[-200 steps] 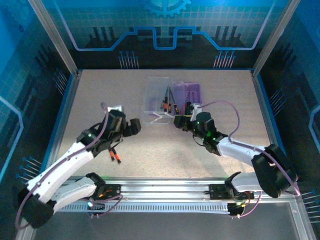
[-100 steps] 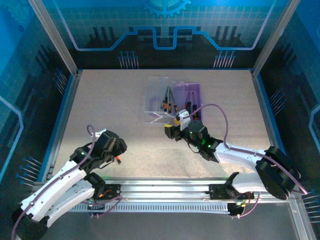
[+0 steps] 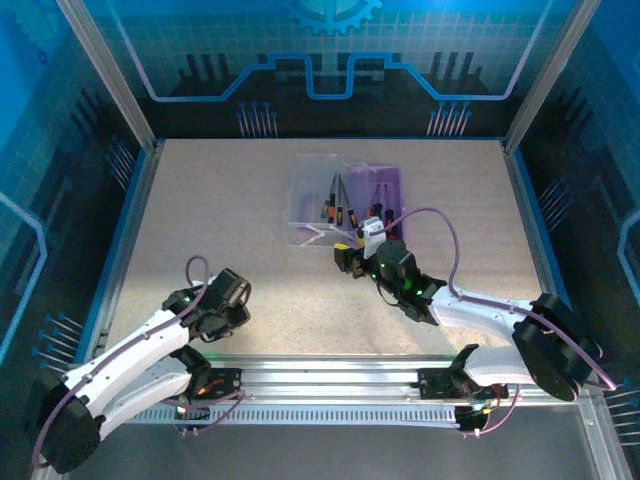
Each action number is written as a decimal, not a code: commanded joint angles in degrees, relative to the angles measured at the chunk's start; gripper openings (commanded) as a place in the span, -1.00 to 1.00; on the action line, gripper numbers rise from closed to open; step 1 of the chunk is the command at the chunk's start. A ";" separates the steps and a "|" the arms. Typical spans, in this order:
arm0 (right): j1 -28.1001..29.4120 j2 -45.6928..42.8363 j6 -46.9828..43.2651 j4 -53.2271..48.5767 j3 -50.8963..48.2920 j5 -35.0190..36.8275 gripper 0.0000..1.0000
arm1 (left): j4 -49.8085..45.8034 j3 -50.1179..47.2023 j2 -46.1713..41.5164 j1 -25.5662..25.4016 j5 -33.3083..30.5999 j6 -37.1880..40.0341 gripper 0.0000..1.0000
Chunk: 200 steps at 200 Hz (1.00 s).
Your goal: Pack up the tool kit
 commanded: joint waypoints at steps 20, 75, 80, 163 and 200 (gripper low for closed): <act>0.33 0.95 0.92 0.21 -0.27 1.54 0.22 | 3.86 -0.55 2.25 -0.92 2.72 0.15 -0.22; 0.21 1.02 1.00 -0.55 -0.10 1.90 0.22 | 4.91 -0.64 5.25 -0.91 2.28 0.94 -0.27; 0.20 1.04 1.01 -0.66 -0.01 1.90 0.22 | 4.60 -0.55 5.43 -0.96 2.02 0.88 -0.28; 0.04 1.38 1.63 -1.31 0.36 1.59 0.23 | 3.76 -0.02 9.55 -0.97 0.15 1.72 -0.28; 0.02 1.74 1.76 -1.28 0.43 1.16 0.23 | 6.67 -0.31 12.19 -0.91 0.06 3.56 -0.29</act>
